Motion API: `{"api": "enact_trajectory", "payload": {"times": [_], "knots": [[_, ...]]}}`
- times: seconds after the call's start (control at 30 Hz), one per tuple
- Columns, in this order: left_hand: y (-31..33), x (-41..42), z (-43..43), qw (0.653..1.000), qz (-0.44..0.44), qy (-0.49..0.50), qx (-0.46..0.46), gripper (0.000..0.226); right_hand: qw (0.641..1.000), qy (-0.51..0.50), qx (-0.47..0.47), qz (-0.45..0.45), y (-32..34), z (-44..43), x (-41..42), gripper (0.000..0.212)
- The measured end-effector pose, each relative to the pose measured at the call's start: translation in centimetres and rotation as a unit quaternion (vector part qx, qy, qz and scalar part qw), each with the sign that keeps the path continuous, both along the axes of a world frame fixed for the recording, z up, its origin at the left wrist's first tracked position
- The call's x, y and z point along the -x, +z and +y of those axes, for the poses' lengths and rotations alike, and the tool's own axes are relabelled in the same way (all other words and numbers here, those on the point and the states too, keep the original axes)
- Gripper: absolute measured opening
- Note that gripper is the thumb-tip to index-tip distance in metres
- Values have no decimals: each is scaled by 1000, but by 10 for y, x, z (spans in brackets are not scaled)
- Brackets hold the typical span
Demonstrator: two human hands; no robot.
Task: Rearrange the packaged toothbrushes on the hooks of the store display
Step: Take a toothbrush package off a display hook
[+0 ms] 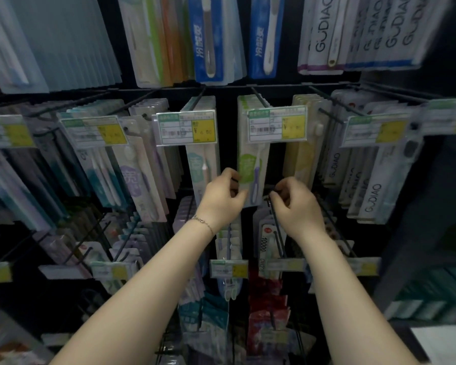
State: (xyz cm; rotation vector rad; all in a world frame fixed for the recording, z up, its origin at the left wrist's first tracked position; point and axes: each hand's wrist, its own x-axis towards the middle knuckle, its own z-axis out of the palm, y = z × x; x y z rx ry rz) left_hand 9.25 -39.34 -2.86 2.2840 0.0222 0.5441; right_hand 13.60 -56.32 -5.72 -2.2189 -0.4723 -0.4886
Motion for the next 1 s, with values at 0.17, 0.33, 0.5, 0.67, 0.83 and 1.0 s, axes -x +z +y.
{"api": "enact_trajectory", "payload": {"times": [0.17,0.33,0.5,0.67,0.83,1.0], "knots": [[-22,15,-1,994,21,-16,-109,26,998,-4,62,15,-9,-1,20,18],[-40,39,-5,984,26,-29,-174,27,996,19,92,-12,-32,-3,46,16],[-57,62,-19,968,-32,-45,-244,25,994,0,92,-56,-51,-6,69,14],[-79,73,-30,963,-51,-65,-258,23,992,-25,116,-43,-66,-19,86,17],[-105,82,-44,958,-50,-98,-266,20,988,-54,140,-19,-87,-38,103,19],[-133,95,-63,968,-52,-115,-216,16,985,-84,152,-4,-111,-56,113,13]]}}
